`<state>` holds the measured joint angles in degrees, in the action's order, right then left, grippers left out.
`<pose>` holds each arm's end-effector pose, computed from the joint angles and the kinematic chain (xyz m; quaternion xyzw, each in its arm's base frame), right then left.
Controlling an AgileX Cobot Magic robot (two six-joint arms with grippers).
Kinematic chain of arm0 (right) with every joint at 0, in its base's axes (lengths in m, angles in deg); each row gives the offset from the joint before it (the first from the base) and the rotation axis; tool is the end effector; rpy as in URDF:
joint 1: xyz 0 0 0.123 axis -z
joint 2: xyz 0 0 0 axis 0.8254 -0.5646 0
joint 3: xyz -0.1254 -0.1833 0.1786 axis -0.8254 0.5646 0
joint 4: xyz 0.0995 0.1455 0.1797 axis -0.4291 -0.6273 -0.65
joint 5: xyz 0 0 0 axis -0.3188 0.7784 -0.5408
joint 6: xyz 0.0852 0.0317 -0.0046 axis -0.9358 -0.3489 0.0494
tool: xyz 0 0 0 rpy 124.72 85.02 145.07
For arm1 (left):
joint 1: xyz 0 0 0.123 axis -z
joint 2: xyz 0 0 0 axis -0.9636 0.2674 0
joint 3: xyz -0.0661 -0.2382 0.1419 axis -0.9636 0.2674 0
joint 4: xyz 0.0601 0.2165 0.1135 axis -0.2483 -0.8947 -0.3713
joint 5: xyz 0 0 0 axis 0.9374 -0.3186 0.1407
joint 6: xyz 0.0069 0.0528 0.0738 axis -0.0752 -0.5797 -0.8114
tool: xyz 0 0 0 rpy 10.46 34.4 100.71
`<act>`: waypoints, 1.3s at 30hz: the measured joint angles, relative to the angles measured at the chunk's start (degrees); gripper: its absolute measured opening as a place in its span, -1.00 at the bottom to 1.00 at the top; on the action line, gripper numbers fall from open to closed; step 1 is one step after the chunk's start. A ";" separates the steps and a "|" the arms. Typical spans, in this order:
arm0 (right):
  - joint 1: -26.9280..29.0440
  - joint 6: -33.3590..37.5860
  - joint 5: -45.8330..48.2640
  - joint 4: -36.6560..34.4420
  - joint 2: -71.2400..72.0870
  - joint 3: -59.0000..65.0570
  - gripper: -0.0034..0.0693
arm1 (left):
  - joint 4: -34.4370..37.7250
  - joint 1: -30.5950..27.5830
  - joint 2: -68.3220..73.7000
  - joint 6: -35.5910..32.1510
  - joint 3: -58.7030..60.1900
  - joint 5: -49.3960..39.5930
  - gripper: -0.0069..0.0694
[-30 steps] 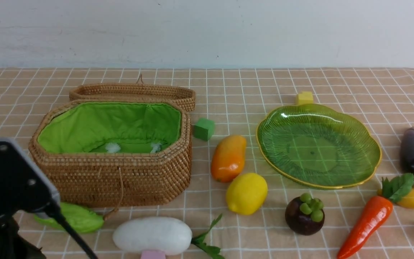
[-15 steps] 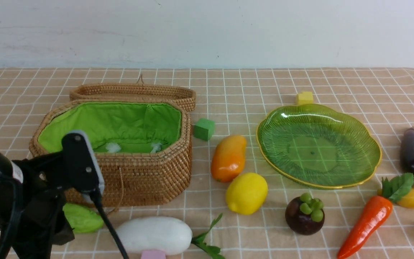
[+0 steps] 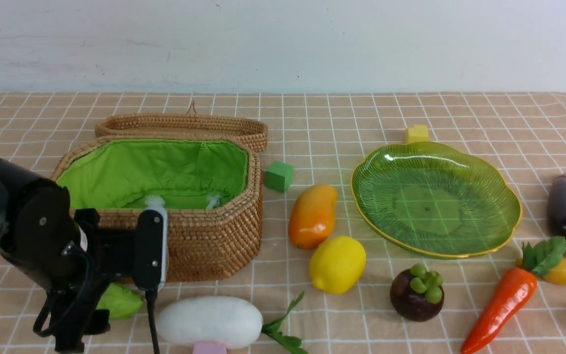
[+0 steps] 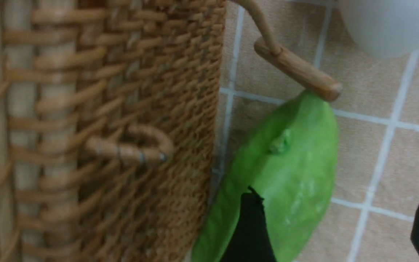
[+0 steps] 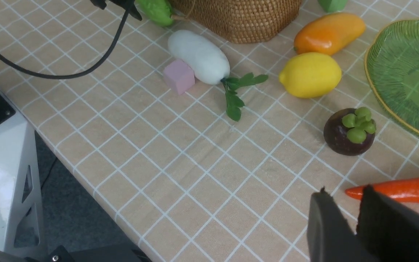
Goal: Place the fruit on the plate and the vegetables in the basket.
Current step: Take a chayote with your left arm and place it on the basket on the left.
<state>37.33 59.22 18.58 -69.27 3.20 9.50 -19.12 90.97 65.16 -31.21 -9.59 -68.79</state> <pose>0.0178 0.0430 0.3978 -0.3341 0.8152 0.1897 0.4335 0.2691 -0.0696 0.2012 0.6561 0.7308 0.1261 0.1400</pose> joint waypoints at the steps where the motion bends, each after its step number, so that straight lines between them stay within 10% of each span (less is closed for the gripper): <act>1: 0.00 0.00 0.00 0.00 0.00 0.00 -0.49 | -1.39 0.00 1.52 -1.62 0.00 1.22 0.64; 10: 0.00 0.00 0.00 0.00 0.00 0.00 -0.49 | -7.20 0.00 6.82 -3.52 -0.71 4.71 0.57; 16: 0.00 0.00 0.00 0.00 0.00 0.06 -0.49 | -7.87 0.00 8.42 -3.40 -1.58 5.09 0.17; 39: 0.00 0.00 0.00 -0.48 0.00 0.24 -0.46 | -0.30 0.27 6.42 -3.93 -0.86 -6.32 0.44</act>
<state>37.33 59.22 18.58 -69.75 3.20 9.74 -19.42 91.24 71.59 -35.15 -10.44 -75.11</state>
